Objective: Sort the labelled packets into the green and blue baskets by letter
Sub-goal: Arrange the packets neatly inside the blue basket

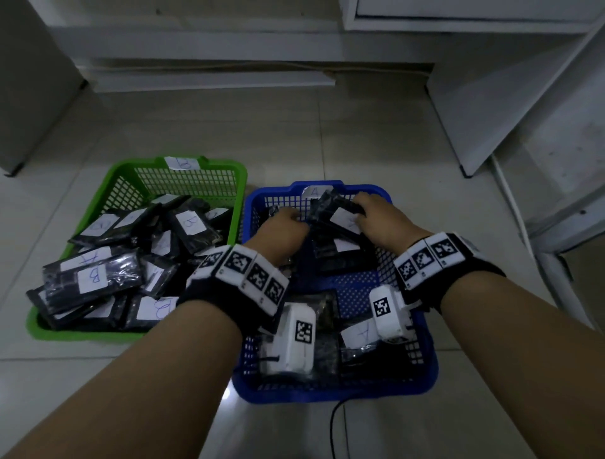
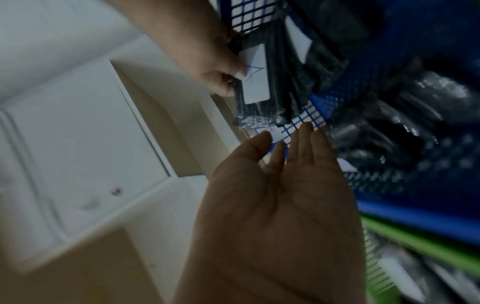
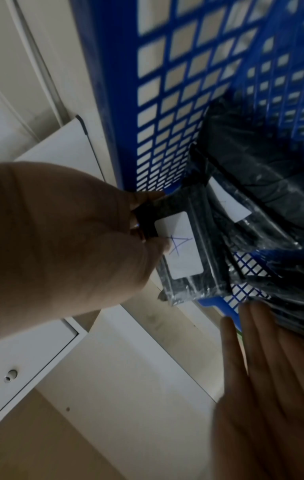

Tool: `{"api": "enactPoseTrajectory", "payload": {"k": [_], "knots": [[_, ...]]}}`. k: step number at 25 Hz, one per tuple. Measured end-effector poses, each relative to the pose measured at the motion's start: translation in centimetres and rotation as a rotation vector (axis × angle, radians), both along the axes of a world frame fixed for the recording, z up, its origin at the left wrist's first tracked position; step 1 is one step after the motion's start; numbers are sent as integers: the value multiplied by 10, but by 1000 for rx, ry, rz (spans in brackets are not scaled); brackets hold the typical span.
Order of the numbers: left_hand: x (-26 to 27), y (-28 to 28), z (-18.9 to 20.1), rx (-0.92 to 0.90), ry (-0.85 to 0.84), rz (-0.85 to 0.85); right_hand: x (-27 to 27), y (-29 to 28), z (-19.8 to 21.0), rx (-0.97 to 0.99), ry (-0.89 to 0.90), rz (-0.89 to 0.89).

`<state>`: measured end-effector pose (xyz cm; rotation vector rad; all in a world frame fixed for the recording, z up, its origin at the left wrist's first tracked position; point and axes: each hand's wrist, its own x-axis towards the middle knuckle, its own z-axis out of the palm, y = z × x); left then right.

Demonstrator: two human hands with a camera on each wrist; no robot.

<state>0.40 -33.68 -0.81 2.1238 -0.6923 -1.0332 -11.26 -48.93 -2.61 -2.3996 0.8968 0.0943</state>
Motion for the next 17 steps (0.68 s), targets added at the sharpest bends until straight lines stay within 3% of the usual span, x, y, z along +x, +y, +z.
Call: {"api": "enactPoseTrajectory", "payload": {"k": [3,7,9,12,15,17], "knots": [[0,-23,-8,-22,118,67,6,-7,-10,-115,27,105],[-4,-33,-23,-34,181,153,6,-2,-24,-451,-16,69],[-5,-33,-28,-27,201,185,6,-2,-29,-516,-9,128],[-7,-34,-33,-45,311,282,2,-3,-26,-390,68,182],[-15,-36,-32,-97,502,434,-8,9,-19,-404,-100,161],[-19,-37,-32,-98,558,461,-16,20,-14,-217,-108,142]]}}
